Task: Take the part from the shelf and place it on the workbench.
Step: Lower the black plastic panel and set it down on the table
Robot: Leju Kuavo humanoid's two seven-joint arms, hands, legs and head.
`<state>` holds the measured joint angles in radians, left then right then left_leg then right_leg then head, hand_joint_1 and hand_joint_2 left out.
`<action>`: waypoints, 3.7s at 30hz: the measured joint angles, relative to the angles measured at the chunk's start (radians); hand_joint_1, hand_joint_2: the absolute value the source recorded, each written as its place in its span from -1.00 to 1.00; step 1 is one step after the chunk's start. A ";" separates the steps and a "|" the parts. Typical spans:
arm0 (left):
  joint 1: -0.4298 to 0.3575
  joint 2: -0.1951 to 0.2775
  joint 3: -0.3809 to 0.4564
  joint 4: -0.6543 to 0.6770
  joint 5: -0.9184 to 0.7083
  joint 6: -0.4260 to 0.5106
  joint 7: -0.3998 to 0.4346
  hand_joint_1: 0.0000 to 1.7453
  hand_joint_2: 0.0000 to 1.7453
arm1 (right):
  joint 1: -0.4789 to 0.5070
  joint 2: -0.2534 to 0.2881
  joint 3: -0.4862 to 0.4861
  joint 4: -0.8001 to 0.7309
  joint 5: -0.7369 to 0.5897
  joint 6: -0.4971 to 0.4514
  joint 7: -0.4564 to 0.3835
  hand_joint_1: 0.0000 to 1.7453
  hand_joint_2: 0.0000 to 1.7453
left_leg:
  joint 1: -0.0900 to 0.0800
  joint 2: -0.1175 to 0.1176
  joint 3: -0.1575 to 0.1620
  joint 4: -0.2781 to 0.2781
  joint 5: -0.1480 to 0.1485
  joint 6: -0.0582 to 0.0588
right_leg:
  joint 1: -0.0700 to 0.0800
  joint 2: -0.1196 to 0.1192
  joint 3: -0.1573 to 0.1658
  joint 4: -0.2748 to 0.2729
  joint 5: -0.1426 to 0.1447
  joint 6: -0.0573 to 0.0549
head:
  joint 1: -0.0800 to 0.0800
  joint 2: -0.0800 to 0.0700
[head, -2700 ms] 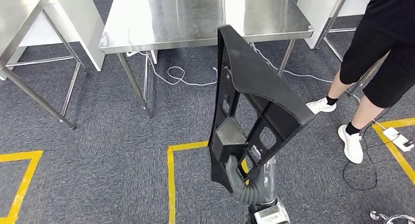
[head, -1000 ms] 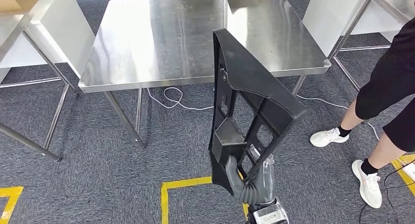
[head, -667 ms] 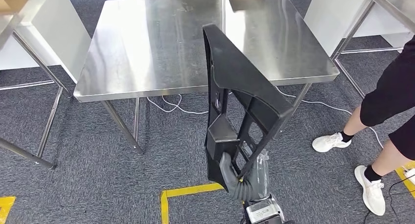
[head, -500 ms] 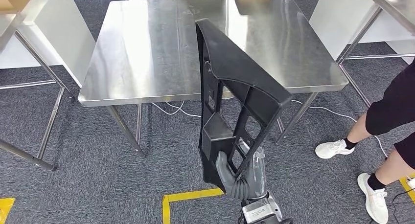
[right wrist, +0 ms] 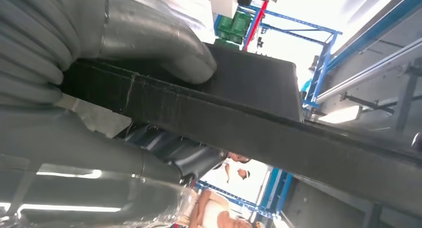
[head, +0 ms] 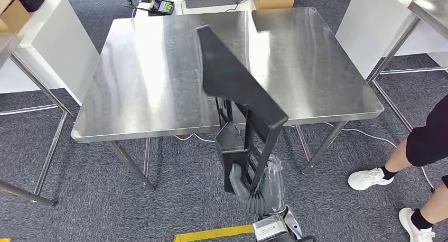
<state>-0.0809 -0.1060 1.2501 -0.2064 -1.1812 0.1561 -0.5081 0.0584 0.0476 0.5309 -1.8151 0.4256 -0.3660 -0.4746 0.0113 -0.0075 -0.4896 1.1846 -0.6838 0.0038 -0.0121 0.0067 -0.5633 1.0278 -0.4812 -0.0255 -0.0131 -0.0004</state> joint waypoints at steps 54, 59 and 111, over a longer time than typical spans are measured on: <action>-0.004 -0.005 0.005 0.001 -0.006 -0.022 0.055 -1.00 1.00 | -0.161 -0.311 -0.447 0.359 1.142 -0.088 0.798 1.00 1.00 | -0.021 -0.007 -0.089 -0.137 0.173 0.046 | 0.001 -0.002 -0.055 -0.012 0.053 0.066 | 0.000 0.000; -0.004 -0.005 0.005 0.001 -0.007 -0.024 0.055 -1.00 1.00 | -0.240 -0.351 -0.615 0.651 1.130 -0.185 0.746 1.00 1.00 | -0.024 -0.007 -0.090 -0.137 0.170 0.050 | -0.001 -0.004 -0.054 -0.012 0.053 0.067 | 0.000 0.000; -0.016 0.007 -0.024 0.001 -0.087 -0.064 0.039 -1.00 1.00 | -0.808 -0.070 0.045 1.324 1.143 -0.317 0.700 -1.00 1.00 | -0.019 -0.002 -0.088 -0.139 0.173 0.051 | 0.002 0.000 -0.055 -0.009 0.053 0.079 | 0.000 0.000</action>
<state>-0.0974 -0.0991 1.2257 -0.2052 -1.2679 0.0926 -0.4691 -0.7495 -0.0229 0.5756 -0.4912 1.5686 -0.6827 0.2259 -0.0073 -0.0094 -0.5775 1.0456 -0.5111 0.0549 -0.0106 0.0066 -0.6185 1.0189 -0.4279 0.0533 -0.0133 -0.0004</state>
